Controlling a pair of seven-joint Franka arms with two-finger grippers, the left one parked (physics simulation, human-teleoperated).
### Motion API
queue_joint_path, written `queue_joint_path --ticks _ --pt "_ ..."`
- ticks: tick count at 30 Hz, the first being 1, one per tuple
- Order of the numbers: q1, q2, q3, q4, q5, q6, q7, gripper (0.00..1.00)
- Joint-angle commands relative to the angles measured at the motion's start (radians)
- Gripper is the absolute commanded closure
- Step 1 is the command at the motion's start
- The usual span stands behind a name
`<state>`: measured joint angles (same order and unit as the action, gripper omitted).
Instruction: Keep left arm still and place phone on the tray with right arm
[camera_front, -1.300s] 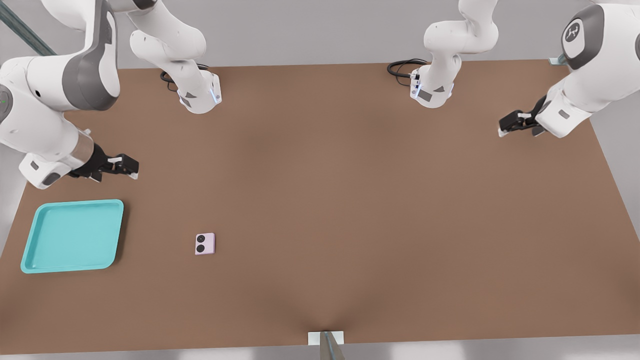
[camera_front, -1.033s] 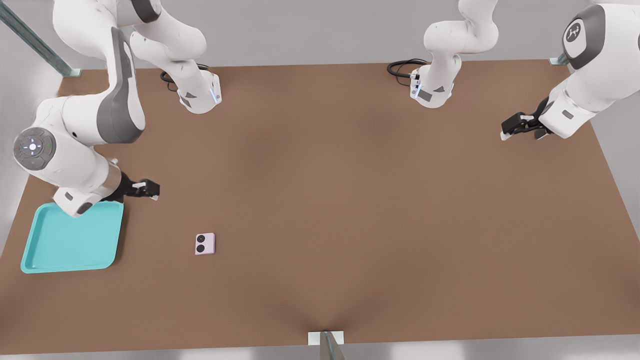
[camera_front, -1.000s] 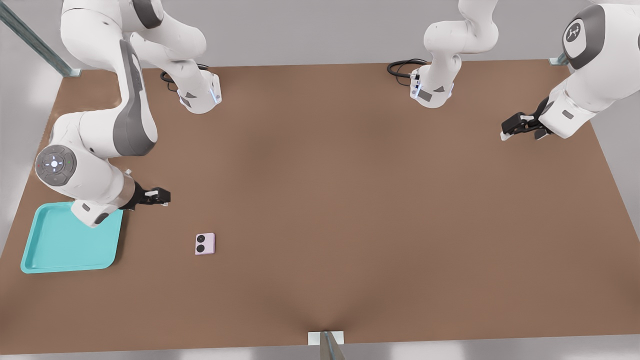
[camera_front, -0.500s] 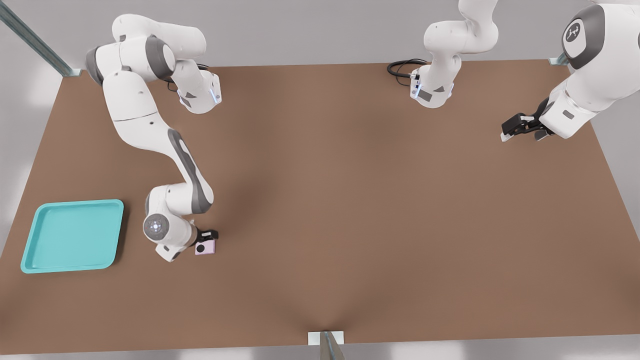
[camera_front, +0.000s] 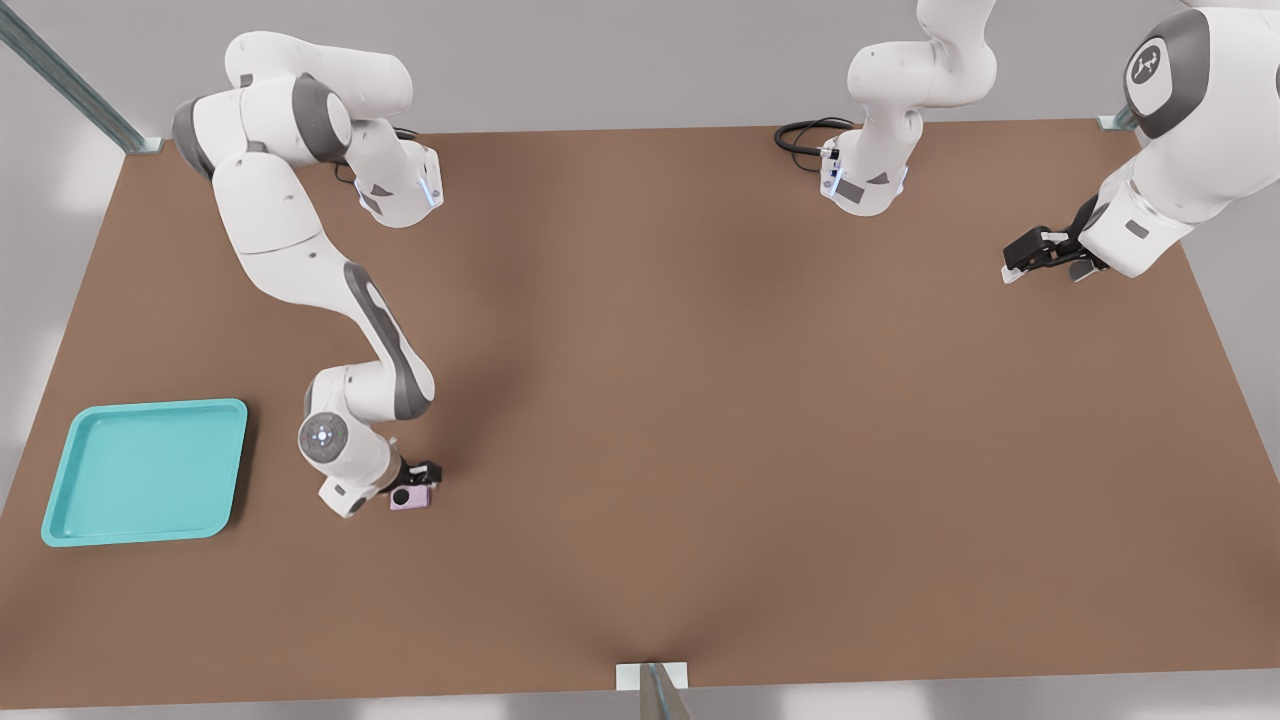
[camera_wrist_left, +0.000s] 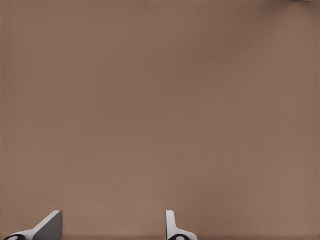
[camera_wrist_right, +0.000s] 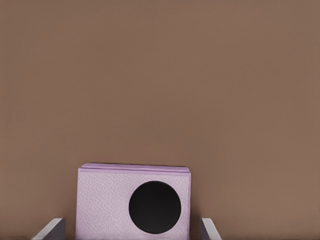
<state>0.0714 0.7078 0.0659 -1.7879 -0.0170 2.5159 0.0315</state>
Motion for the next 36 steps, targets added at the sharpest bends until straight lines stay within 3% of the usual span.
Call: queue_joint_path --ticks 1,3,5,12,15,21,25,30,33,35,36 --pt "0.001 0.004 0.000 0.001 0.002 0.023 0.007 0.00" --pt "-0.001 0.005 0.000 0.004 0.003 0.023 0.007 0.00" --pt "-0.001 0.005 0.000 0.005 0.002 0.021 0.005 0.21" --pt "0.004 0.013 -0.001 0.005 0.002 0.023 0.005 0.20" --pt "0.008 0.007 -0.001 0.013 0.000 0.015 0.002 0.28" --pt "-0.025 -0.129 -0.003 0.007 -0.015 -0.155 -0.022 0.28" --pt "-0.219 -0.249 0.000 -0.080 -0.021 -0.227 -0.257 0.28" --pt "-0.485 -0.237 0.000 -0.079 -0.021 -0.221 -0.630 0.28" --pt "-0.568 -0.183 -0.001 -0.058 -0.021 -0.195 -0.714 0.27" --pt "-0.581 -0.165 -0.001 -0.044 -0.021 -0.192 -0.716 0.00" --pt "-0.581 -0.165 -0.001 -0.039 -0.021 -0.197 -0.713 0.00"
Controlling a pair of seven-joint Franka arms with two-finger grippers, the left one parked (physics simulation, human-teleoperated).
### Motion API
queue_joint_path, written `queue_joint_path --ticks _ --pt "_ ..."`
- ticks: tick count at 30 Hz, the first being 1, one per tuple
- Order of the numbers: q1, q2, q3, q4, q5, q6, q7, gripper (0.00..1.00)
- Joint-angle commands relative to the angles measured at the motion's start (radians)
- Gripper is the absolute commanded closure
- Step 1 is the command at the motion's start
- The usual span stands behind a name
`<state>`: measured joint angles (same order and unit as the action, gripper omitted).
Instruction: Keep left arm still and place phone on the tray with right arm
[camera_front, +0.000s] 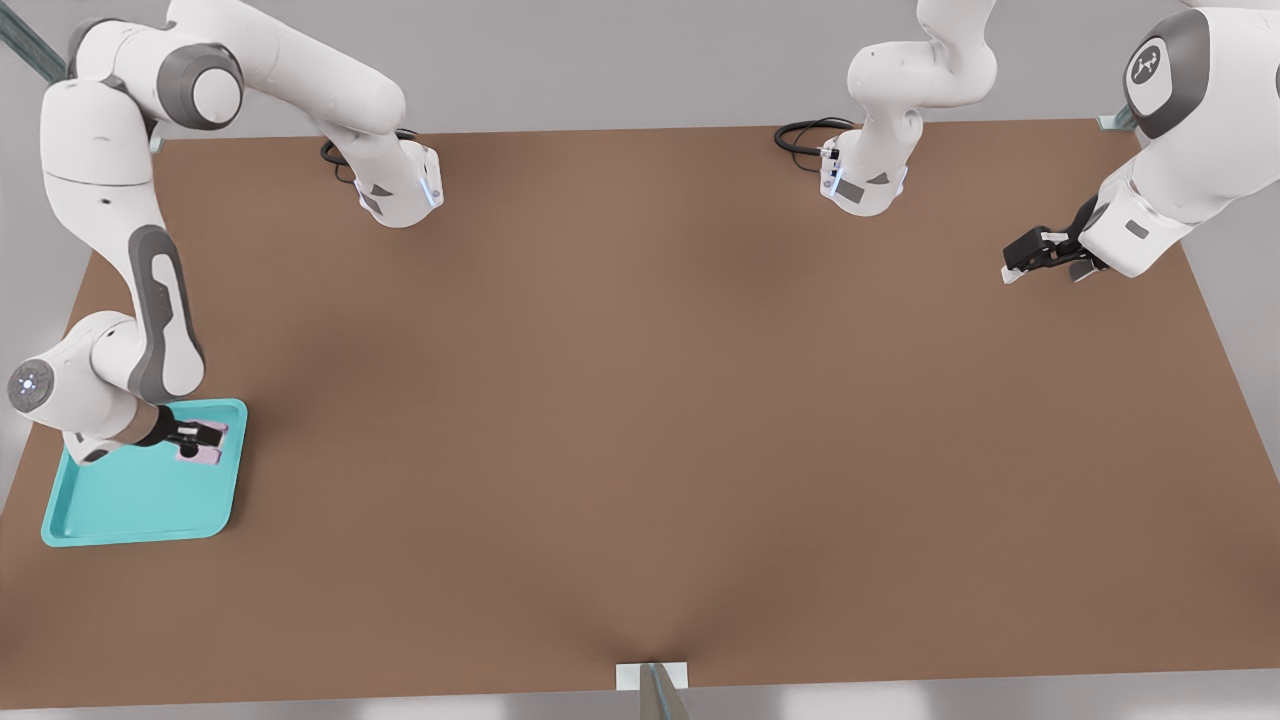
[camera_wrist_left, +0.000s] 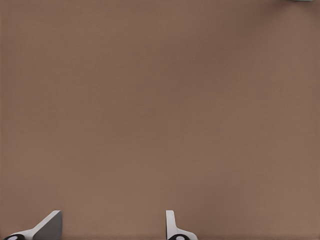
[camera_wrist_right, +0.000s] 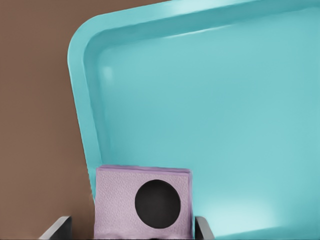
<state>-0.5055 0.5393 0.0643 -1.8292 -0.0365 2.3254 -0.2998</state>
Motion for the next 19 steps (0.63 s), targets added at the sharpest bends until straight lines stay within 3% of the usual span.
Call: queue_joint_path --ticks 1,3,5,7,9,10,11,13,19 --pt "-0.002 0.002 0.000 0.013 -0.002 -0.011 -0.381 0.00" --pt "0.015 -0.047 0.017 0.120 0.001 -0.144 -0.378 0.00" --pt "0.047 -0.065 0.126 0.419 -0.029 -0.454 -0.329 0.00" --pt "0.182 -0.143 0.141 0.481 -0.078 -0.572 -0.113 0.00" --pt "0.422 -0.291 0.034 0.504 -0.083 -0.751 0.152 0.00" --pt "0.554 -0.315 -0.096 0.556 -0.022 -0.854 0.205 0.00" --pt "0.599 -0.326 -0.144 0.561 -0.010 -0.856 0.219 0.00" --pt "0.599 -0.395 -0.152 0.515 0.015 -0.862 0.225 0.00" --pt "0.599 -0.398 -0.144 0.493 0.006 -0.854 0.231 0.00"
